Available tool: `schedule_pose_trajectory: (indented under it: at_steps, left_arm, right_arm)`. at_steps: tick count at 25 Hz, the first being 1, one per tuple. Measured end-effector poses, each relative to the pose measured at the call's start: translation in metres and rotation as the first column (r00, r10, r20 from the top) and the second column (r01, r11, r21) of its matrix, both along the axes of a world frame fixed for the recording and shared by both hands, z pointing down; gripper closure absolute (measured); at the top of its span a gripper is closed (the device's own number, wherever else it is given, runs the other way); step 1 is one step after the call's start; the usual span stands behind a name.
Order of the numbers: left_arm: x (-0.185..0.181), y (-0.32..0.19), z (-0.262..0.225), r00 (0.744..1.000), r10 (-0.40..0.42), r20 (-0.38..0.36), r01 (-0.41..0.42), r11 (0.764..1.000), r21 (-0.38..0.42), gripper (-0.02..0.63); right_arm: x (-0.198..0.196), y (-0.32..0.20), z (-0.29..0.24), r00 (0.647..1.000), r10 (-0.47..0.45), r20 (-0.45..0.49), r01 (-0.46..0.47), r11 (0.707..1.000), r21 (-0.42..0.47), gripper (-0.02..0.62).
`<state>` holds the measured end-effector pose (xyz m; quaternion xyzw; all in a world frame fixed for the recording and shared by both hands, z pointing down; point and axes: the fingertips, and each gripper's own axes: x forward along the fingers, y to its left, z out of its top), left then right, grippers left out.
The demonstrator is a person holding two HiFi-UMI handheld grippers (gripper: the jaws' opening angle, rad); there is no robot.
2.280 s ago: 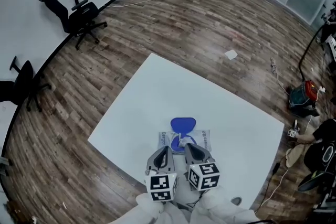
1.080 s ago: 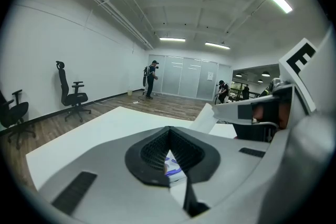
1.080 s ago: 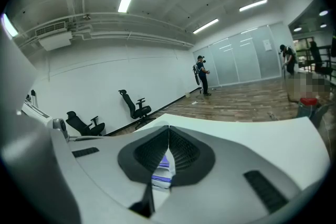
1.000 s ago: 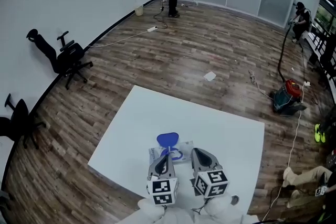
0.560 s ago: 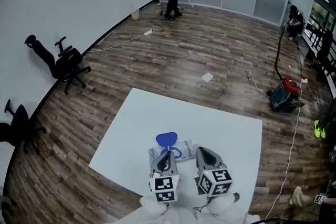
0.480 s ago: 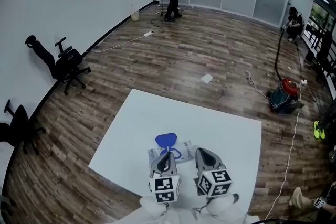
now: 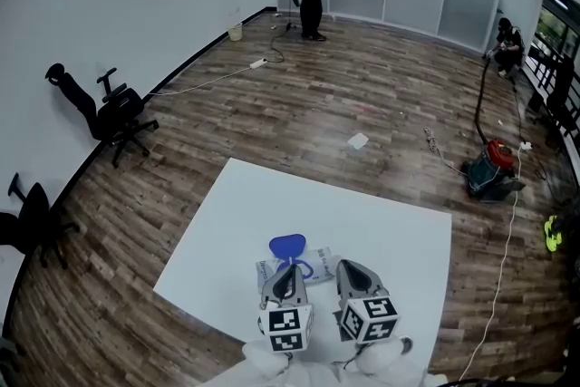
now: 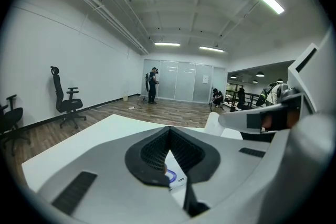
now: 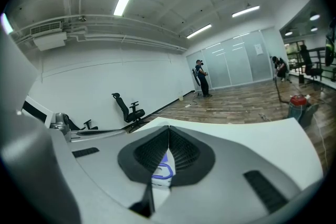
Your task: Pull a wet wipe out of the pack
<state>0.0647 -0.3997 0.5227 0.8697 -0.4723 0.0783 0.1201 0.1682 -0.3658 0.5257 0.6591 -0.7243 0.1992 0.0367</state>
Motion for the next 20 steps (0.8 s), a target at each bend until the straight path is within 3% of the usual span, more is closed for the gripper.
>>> schedule_pose_trajectory:
  at_steps: [20]
  left_arm:
    - [0.009, 0.006, 0.003, 1.000, 0.009, 0.012, -0.009, 1.000, -0.010, 0.609]
  right_arm:
    - [0.013, 0.007, 0.002, 1.000, 0.014, -0.013, -0.014, 1.000, -0.012, 0.582]
